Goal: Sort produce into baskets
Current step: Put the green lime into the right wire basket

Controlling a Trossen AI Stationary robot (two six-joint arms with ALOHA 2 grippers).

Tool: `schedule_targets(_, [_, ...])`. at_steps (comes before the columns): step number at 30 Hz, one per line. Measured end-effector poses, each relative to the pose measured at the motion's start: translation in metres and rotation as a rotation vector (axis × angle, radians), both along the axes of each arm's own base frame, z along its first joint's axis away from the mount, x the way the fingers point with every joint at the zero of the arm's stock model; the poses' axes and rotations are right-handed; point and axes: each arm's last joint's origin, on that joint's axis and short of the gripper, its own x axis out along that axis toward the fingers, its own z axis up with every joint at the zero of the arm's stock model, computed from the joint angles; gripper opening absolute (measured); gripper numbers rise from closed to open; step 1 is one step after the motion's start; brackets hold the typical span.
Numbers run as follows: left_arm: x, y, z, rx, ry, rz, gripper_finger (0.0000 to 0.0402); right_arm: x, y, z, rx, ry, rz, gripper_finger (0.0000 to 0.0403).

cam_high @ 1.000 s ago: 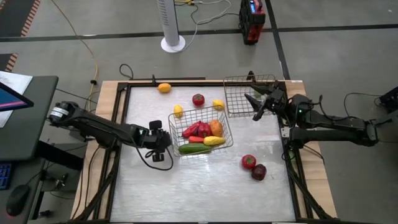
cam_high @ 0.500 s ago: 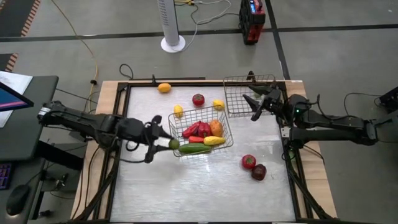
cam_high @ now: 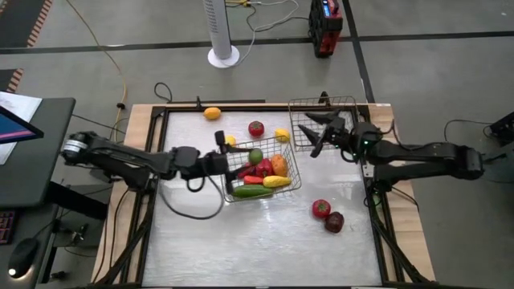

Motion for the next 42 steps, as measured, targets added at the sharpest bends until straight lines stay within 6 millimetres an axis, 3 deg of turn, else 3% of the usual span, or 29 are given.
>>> schedule_targets(3, [0.012, 0.005, -0.008, 0.051, -0.006, 0.028, 0.0181, 0.011, -0.002, -0.005, -0.021, -0.005, 0.030, 0.0253])
schedule_targets(7, [0.011, 0.012, -0.011, 0.093, 0.044, 0.034, 0.0181, 0.025, 0.004, -0.008, -0.082, -0.040, 0.122, 0.0253])
schedule_targets(14, [0.009, 0.035, -0.019, 0.030, 0.089, -0.116, 0.0181, 0.041, 0.007, -0.015, -0.095, -0.085, 0.122, 0.0253])
schedule_targets(18, [0.005, 0.051, -0.030, -0.025, 0.052, -0.135, 0.0181, 0.045, 0.007, -0.005, -0.062, -0.089, 0.128, 0.0253])
schedule_targets(26, [0.008, 0.098, -0.012, -0.160, -0.075, -0.036, 0.0181, 0.034, 0.020, 0.027, -0.048, -0.031, 0.174, 0.0253])
schedule_targets(32, [0.051, 0.131, -0.022, -0.312, -0.033, -0.019, 0.0181, 0.017, 0.023, 0.040, -0.057, -0.047, 0.177, 0.0253])
schedule_targets(42, [0.134, 0.185, -0.035, -0.370, 0.107, 0.072, 0.0181, -0.002, 0.024, 0.047, -0.112, 0.001, 0.109, 0.0253])
